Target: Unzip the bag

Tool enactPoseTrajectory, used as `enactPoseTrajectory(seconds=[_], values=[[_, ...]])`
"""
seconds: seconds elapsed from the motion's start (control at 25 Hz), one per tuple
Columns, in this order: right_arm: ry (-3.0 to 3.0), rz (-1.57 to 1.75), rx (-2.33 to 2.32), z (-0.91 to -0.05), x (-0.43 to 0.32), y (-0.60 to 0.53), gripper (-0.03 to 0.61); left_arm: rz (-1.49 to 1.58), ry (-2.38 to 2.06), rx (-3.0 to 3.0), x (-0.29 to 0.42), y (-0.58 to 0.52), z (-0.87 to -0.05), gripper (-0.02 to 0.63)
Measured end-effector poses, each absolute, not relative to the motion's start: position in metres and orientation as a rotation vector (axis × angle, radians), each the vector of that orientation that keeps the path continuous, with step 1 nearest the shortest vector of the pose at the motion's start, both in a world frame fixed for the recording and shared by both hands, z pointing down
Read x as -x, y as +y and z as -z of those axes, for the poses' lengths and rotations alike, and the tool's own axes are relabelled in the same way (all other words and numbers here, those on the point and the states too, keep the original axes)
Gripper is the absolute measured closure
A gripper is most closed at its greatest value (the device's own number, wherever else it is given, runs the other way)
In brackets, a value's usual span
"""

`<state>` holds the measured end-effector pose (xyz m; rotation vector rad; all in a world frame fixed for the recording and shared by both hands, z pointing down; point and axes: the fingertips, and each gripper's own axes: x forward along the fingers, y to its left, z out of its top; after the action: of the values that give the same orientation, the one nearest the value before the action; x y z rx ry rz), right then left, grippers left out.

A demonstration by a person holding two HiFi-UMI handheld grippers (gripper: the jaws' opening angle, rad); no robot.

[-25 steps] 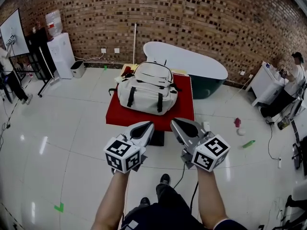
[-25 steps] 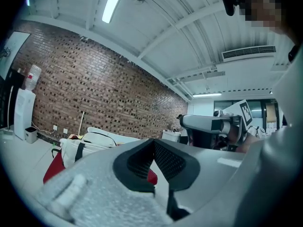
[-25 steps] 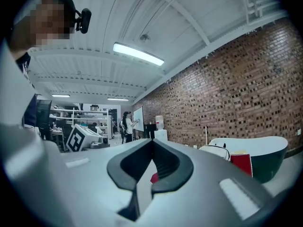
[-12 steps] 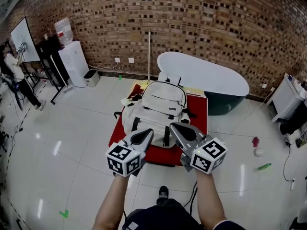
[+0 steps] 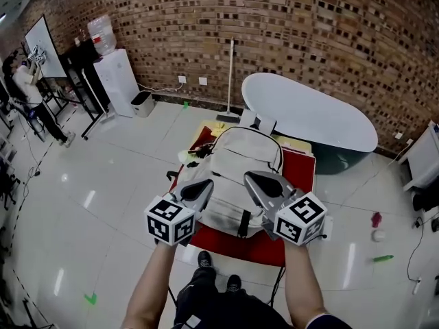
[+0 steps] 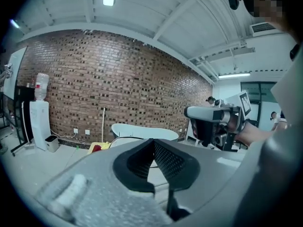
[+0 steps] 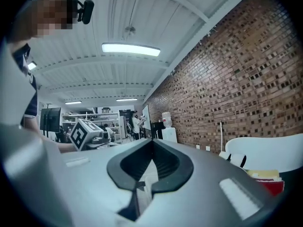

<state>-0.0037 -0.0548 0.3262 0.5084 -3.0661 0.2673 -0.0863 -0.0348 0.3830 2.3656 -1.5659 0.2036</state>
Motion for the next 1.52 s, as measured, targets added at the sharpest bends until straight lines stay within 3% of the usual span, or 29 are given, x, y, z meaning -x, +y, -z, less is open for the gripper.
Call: enactPoseTrajectory(seconds=[0.68,0.84,0.88,0.92,1.16,1.28,1.52], values=[[-2.724,-0.24,-0.629,-0.42,0.108,-0.199,0.572,-0.362,-1.365,-2.301,0.225,-0.209,-0.491,0.617],[-2.621,-0.196,-0.589,-0.455,0.126,-0.224,0.566,-0.437,-1.305,-2.276,0.221,-0.223,-0.523,0.615],[-2.599,-0.195,-0.553,-0.465,0.132,-0.229,0.548,-0.456,-1.293,-2.269,0.219,-0.224,-0.531,0.615],[-2.578,-0.192,-0.512,-0.476,0.14,-0.232,0.484,-0.475,-1.286,-2.26,0.218,-0.225,-0.539,0.615],[-2.404,0.016,-0.254,-0.544,0.182,-0.253,0.489,-0.515,-1.276,-2.187,0.219,-0.23,-0.567,0.614],[-2.306,0.096,-0.106,-0.577,0.199,-0.256,0.482,-0.517,-1.277,-2.153,0.219,-0.231,-0.577,0.557],[-2.17,0.158,0.113,-0.615,0.219,-0.262,0.474,-0.53,-1.345,-2.062,0.234,-0.237,-0.596,0.513]])
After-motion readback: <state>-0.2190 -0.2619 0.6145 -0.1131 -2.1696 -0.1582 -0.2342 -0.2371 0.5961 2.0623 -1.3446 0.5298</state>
